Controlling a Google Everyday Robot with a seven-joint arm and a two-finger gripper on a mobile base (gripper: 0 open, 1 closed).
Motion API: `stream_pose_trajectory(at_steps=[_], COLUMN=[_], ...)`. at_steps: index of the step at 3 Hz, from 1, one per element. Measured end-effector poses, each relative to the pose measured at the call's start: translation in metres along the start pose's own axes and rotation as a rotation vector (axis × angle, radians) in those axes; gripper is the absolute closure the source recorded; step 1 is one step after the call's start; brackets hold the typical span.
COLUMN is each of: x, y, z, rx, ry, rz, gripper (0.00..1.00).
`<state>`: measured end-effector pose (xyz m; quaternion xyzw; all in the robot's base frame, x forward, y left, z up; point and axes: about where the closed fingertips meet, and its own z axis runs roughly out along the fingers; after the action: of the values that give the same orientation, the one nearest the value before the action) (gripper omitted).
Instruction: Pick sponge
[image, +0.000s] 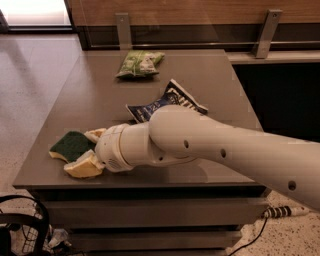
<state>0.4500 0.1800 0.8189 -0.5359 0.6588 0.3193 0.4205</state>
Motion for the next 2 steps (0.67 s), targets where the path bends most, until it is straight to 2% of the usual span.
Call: stream_pose_trajectory(at_steps=[1, 2], x=[-0.010, -0.049], y=[0.000, 0.003], z=[-0.005, -0.028], rx=[-0.012, -0.037], ry=[-0.029, -0.110], rz=[-0.024, -0.107], gripper=[1.00, 1.00])
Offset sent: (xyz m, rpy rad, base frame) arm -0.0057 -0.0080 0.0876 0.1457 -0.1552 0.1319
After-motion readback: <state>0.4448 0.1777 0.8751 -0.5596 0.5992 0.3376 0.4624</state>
